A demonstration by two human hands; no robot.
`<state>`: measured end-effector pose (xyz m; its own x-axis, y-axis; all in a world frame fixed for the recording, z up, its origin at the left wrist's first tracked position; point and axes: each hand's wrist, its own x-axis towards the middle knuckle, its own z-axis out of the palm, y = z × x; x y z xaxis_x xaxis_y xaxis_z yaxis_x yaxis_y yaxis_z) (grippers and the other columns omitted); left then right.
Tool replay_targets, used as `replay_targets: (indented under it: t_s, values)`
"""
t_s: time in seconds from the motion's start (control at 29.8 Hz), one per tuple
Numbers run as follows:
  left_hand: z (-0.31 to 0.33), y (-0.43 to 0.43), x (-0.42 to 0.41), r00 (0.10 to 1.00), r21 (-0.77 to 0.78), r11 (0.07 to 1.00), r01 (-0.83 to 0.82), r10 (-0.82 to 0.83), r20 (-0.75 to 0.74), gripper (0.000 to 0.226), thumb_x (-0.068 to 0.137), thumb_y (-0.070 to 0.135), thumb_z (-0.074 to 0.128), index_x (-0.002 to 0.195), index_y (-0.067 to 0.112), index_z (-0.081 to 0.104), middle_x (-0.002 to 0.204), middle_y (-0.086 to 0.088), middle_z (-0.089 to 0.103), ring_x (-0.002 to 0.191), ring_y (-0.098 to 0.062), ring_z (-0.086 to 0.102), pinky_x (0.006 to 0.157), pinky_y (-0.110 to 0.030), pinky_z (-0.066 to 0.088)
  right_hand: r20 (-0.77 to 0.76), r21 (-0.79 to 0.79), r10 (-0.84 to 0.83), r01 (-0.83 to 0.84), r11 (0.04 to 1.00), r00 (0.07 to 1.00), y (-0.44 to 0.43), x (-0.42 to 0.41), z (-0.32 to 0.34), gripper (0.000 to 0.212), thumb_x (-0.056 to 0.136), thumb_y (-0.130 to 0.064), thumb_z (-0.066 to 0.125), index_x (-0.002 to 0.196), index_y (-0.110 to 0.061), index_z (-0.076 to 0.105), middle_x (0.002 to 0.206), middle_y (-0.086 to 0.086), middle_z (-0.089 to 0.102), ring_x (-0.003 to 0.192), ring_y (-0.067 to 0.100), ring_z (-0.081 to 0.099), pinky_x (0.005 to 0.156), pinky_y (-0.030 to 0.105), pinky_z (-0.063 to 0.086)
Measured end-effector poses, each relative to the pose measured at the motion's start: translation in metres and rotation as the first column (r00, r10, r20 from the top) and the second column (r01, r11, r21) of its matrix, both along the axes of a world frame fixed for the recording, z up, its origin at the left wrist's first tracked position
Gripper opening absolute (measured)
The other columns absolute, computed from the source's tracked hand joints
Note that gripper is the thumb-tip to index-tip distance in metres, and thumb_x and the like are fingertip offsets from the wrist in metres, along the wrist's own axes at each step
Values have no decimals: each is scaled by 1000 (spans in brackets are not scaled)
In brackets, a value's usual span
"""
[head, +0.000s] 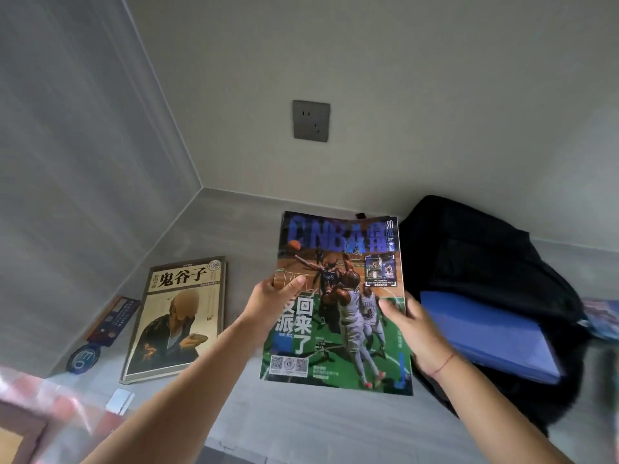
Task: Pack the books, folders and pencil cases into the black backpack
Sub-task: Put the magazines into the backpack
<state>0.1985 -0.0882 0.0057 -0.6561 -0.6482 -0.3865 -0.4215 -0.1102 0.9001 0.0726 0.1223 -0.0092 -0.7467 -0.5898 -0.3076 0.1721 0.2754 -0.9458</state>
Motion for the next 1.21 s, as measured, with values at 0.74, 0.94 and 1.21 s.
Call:
replay_targets:
  t_s: [0.74, 0.94, 1.21]
  values:
    - [-21, 197, -133, 802, -525, 606, 598, -461, 381, 42, 85, 53, 57, 68, 15, 53, 70, -3, 62, 69, -23, 61, 62, -34, 47, 251, 35, -464, 471, 882, 850, 278, 15, -17, 38, 82, -14, 64, 118, -22, 56, 111, -4, 68, 105, 12, 59, 83, 26, 40]
    - [-36, 167, -191, 755, -830, -39, 556, -393, 524, 64, 84, 39, 63, 140, 21, 36, 146, -2, 35, 138, -23, 28, 112, -40, 21, 284, 85, -413, 406, 910, 865, 302, 26, -31, 62, 63, -51, 77, 119, -34, 58, 117, 2, 68, 114, 20, 59, 108, 41, 35]
    - [-22, 163, -238, 862, -771, 459, 441, -456, 221, 20, 91, 27, 59, 99, 13, 72, 91, -5, 70, 90, -24, 63, 80, -32, 48, 445, 10, -340, 375, 927, 828, 305, 24, -33, 31, 89, -15, 56, 118, -26, 54, 106, 0, 73, 95, 13, 70, 73, 22, 51]
